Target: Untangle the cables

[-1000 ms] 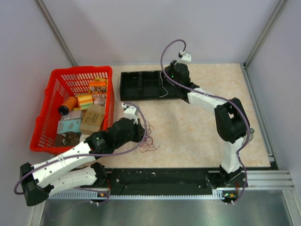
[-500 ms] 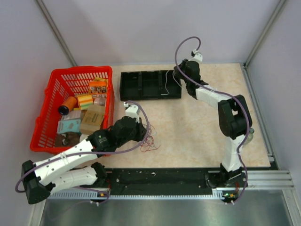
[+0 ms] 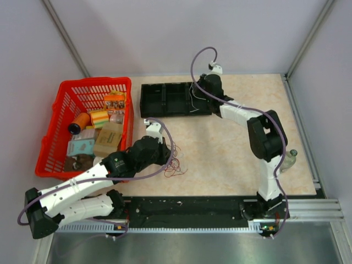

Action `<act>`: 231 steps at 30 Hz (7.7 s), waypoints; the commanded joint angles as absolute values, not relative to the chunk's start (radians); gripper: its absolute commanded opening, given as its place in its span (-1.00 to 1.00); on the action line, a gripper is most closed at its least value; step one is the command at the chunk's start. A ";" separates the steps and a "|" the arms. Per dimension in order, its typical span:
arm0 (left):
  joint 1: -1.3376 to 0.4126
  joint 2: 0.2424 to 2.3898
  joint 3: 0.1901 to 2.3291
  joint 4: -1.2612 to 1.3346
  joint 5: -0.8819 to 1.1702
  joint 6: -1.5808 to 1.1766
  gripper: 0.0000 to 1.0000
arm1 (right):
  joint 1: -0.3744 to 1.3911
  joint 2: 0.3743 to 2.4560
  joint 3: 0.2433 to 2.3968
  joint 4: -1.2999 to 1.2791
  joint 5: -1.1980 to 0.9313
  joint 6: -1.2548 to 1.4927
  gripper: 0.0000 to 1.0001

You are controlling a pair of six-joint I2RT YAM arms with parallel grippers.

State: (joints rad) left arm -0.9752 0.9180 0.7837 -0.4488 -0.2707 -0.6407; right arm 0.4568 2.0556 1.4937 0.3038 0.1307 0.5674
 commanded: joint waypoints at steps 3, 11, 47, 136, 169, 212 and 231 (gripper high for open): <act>-0.976 0.914 0.808 -0.397 -0.279 -0.638 -1.00 | 0.506 1.933 1.536 0.343 0.126 0.649 -1.00; -0.976 0.927 0.798 -0.377 -0.267 -0.641 -1.00 | 0.505 1.904 1.546 0.419 0.028 0.738 -1.00; -0.976 0.923 0.808 -0.394 -0.279 -0.629 -1.00 | 0.402 1.808 1.460 0.439 0.009 0.614 -1.00; -0.976 0.900 0.821 -0.414 -0.273 -0.632 -1.00 | 0.564 1.876 1.707 0.097 0.331 0.163 -1.00; -0.976 0.873 0.801 -0.417 -0.278 -0.640 -1.00 | 0.684 2.187 2.066 -0.106 0.638 0.106 -1.00; -0.976 0.822 0.778 -0.403 -0.255 -0.657 -1.00 | 0.361 2.122 1.918 -0.331 -0.064 0.396 0.14; -0.976 0.818 0.750 -0.356 -0.196 -0.643 -1.00 | 0.203 1.655 0.947 0.184 -0.054 1.082 0.29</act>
State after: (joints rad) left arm -0.9752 0.8078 0.7456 -0.4175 -0.2199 -0.6521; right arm 0.2108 1.6672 1.0000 -0.0422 -0.0265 0.7612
